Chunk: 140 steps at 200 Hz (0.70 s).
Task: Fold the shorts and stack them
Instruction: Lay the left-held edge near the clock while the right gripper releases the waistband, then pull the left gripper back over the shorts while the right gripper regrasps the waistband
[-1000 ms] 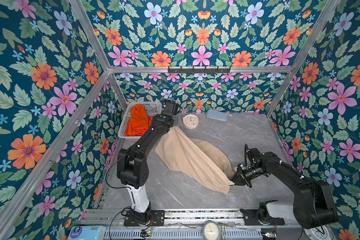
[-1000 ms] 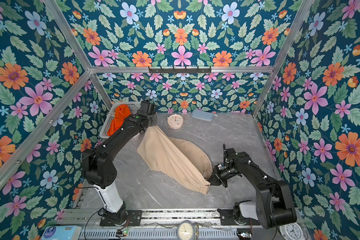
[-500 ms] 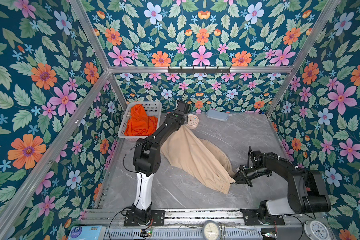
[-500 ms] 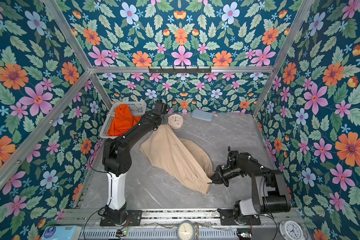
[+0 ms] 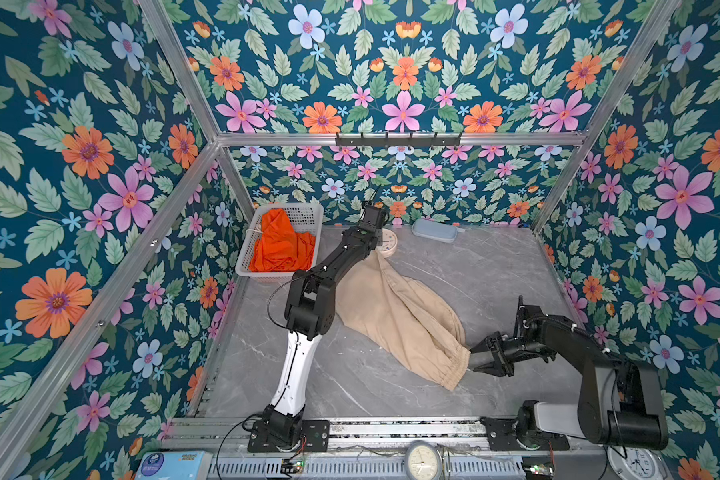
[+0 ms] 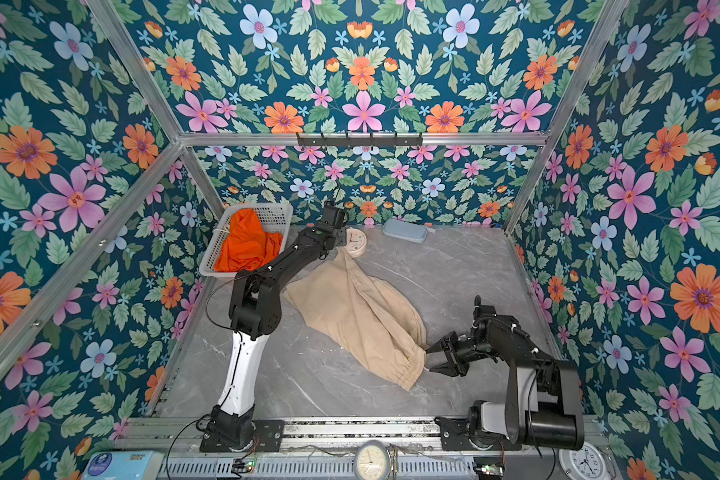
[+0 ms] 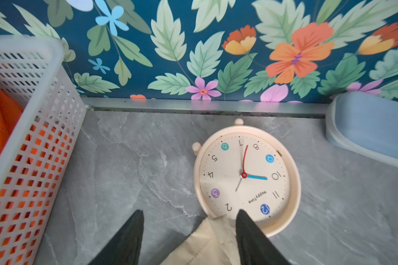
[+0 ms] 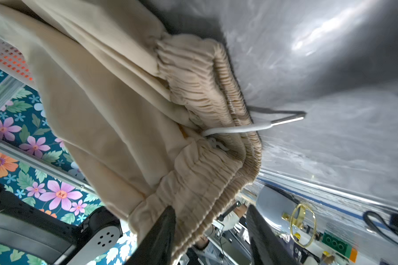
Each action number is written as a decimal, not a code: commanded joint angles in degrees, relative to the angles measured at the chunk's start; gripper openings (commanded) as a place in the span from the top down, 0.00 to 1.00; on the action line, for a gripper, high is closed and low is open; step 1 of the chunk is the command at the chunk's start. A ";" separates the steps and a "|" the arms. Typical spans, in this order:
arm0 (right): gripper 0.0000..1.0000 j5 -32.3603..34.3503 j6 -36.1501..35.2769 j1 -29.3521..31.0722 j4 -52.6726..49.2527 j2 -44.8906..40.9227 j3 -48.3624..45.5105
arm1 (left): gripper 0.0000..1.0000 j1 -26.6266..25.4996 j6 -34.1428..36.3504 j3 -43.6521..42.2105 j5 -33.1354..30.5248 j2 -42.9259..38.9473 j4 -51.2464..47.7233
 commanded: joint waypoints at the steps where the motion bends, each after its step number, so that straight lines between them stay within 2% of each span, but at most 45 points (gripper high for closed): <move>1: 0.48 8.92 3.05 -0.99 -4.24 -4.44 2.40 | 0.32 0.01 -0.08 -4.35 2.07 -5.35 2.94; 25: 0.48 16.40 4.98 -1.10 -5.29 -9.99 5.38 | 0.33 -0.01 0.27 -16.15 6.10 -14.76 6.34; 42: 0.47 16.88 5.82 -0.16 -4.18 -11.66 6.72 | 0.33 0.11 0.18 -24.89 11.75 -21.21 8.74; 66: 0.47 19.95 8.11 7.95 -2.12 -11.62 9.58 | 0.35 0.62 -1.50 -36.31 17.99 -27.09 12.07; 107: 0.49 23.63 14.43 23.99 8.33 -8.70 10.15 | 0.40 3.31 -4.43 -42.60 23.02 -25.54 11.96; 140: 0.50 20.42 18.12 30.10 19.77 -3.51 6.43 | 0.40 3.84 -4.43 -44.59 22.82 -22.78 11.49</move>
